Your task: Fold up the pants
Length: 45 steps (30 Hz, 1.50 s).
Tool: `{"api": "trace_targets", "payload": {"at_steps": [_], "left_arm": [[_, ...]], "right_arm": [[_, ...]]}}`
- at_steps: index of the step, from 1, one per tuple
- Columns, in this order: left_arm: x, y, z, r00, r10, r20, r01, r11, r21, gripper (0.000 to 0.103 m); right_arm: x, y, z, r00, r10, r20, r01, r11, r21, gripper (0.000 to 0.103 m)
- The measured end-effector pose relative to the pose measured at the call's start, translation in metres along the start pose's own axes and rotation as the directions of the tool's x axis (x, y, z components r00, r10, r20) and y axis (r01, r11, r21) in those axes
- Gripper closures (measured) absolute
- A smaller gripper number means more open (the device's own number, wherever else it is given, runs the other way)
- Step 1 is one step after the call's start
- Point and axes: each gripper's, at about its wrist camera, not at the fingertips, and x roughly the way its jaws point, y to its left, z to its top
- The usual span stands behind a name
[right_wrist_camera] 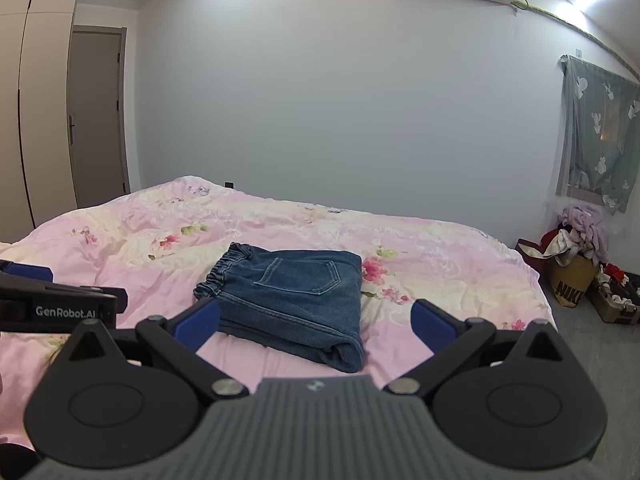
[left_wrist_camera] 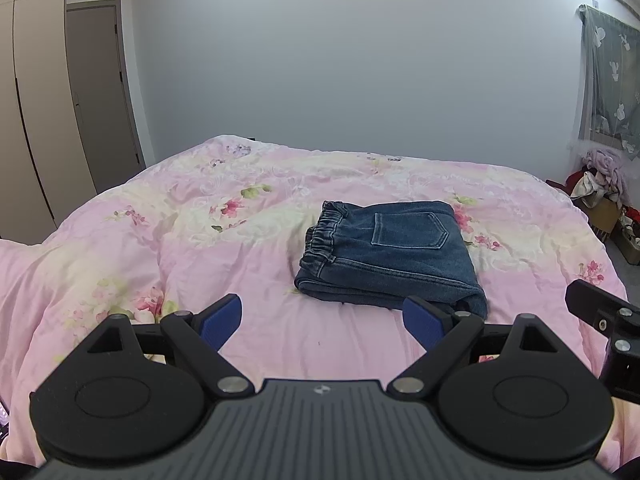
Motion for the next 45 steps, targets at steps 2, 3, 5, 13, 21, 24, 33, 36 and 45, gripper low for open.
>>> {"api": "trace_targets", "payload": {"at_steps": [2,3,5,13,21,24,33,36,45], "left_arm": [[0.0,0.0003,0.0,1.0,0.001,0.002,-0.001,1.0,0.0,0.0],[-0.0005,0.0003,0.0002,1.0,0.002,0.003,-0.002,1.0,-0.001,0.0],[-0.0008,-0.001,-0.0002,1.0,0.002,0.003,-0.002,1.0,-0.004,0.0],[-0.0013,-0.0012,0.0004,1.0,-0.001,0.003,0.001,1.0,-0.009,0.0],[-0.0022,-0.001,0.001,1.0,-0.001,0.002,0.001,1.0,-0.012,0.0],[-0.0027,-0.001,0.0012,1.0,0.001,0.002,-0.001,1.0,-0.013,0.0],[-0.0029,-0.0001,0.0018,1.0,0.003,-0.001,-0.003,1.0,-0.017,0.0],[-0.0023,0.0013,0.0012,1.0,0.004,-0.006,-0.004,1.0,-0.022,0.0],[-0.0029,0.0025,0.0019,1.0,0.005,-0.011,-0.005,1.0,-0.013,0.0]], "right_arm": [[0.0001,-0.0002,0.0003,1.0,0.0,-0.001,0.0,1.0,0.001,0.005],[0.0,-0.0004,0.0003,1.0,0.001,0.0,-0.001,1.0,0.001,0.005],[0.0,0.0001,0.0005,1.0,0.0,0.0,0.0,1.0,0.0,0.005],[-0.0006,0.0,0.0008,1.0,0.0,0.002,0.0,1.0,-0.002,0.005],[-0.0004,0.0005,0.0014,1.0,0.006,-0.002,-0.006,1.0,0.005,0.005],[-0.0005,0.0019,0.0016,1.0,0.007,0.0,-0.007,1.0,0.003,0.005],[0.0011,0.0035,0.0006,1.0,0.017,-0.014,-0.017,1.0,-0.001,0.005],[0.0016,0.0022,0.001,1.0,0.019,-0.019,-0.019,1.0,-0.001,0.005],[0.0024,0.002,0.0021,1.0,0.016,-0.021,-0.016,1.0,0.0,0.005]]}}
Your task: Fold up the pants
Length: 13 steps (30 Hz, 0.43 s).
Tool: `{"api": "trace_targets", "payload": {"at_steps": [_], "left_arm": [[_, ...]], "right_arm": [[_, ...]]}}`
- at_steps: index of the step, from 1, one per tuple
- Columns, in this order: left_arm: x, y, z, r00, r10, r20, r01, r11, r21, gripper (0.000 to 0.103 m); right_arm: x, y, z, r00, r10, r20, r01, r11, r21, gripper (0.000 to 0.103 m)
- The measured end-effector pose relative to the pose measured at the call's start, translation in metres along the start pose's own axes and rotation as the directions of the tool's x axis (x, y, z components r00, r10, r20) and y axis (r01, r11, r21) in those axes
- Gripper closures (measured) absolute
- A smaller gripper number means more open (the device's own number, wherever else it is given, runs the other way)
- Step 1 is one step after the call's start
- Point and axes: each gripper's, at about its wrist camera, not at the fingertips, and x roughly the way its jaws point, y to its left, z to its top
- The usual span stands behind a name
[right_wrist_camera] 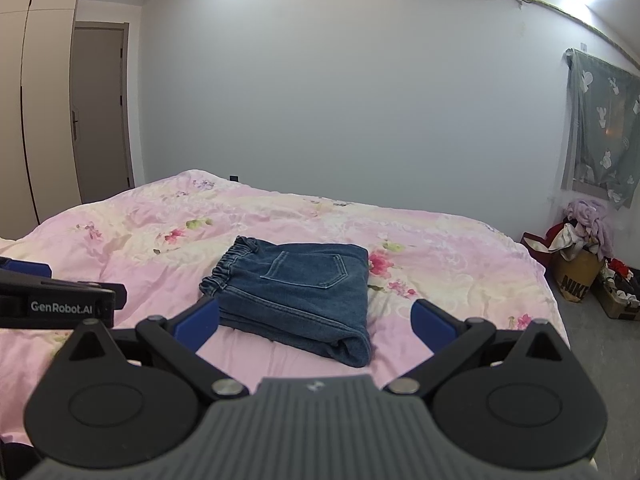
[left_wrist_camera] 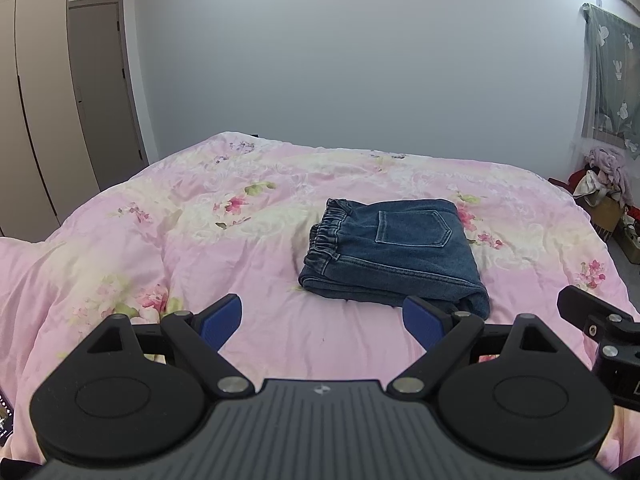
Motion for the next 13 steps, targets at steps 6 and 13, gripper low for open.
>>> {"api": "trace_targets", "payload": {"at_steps": [6,13], "left_arm": [[-0.0019,-0.001,0.0004,1.0,0.003,0.0,-0.003,1.0,0.001,0.0],[-0.0015,-0.0003,0.0009,1.0,0.001,-0.002,-0.001,1.0,0.004,0.0]], "right_arm": [[0.0012,0.0011,0.0006,1.0,-0.002,0.0,0.002,1.0,0.001,0.005],[0.002,0.0024,0.0,1.0,-0.007,-0.003,0.007,1.0,0.003,0.005]]}}
